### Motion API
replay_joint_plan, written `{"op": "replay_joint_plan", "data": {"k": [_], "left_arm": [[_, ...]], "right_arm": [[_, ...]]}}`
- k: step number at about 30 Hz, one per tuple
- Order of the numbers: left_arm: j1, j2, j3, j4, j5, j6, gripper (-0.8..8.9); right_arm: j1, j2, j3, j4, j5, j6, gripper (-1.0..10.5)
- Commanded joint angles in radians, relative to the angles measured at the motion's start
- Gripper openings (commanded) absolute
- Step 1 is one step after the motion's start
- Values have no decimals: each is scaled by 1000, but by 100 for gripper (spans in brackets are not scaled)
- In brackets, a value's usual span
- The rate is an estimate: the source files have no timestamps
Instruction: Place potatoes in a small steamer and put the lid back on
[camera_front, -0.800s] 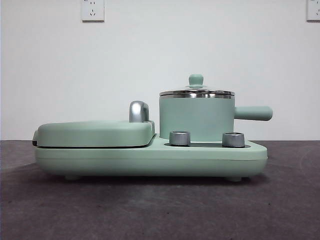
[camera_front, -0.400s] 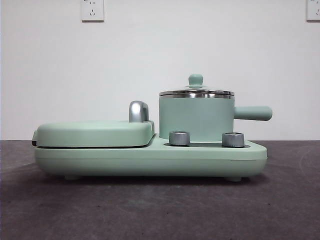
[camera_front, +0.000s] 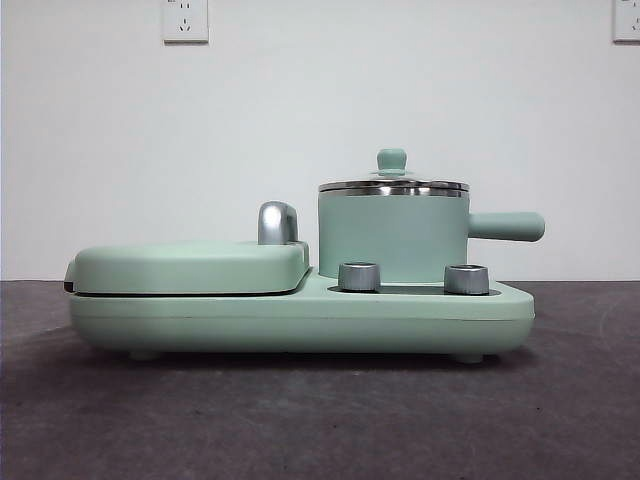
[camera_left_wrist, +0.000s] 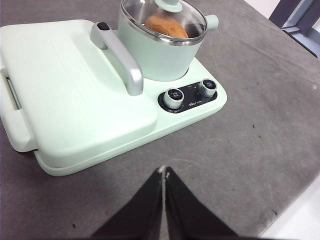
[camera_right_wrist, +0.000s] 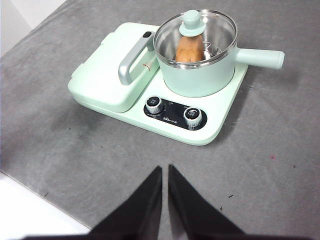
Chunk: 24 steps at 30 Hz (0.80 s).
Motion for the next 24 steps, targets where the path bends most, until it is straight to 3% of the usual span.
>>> {"op": "replay_joint_plan", "data": {"k": [1, 7, 11, 18, 24], "left_arm": [[-5, 4, 14, 17, -2, -7, 5], [-2, -5, 9, 26, -2, -8, 5], [59, -68, 2, 19, 1, -7, 5], [359, -201, -115, 148, 9, -6, 5], [553, -355, -349, 318, 2, 65, 5]], "right_arm": [[9, 8, 10, 10, 0, -8, 17], [9, 8, 10, 9, 1, -8, 17], [9, 8, 10, 9, 0, -8, 17], [9, 8, 10, 10, 0, -8, 17], [9, 8, 10, 10, 1, -8, 17]]}}
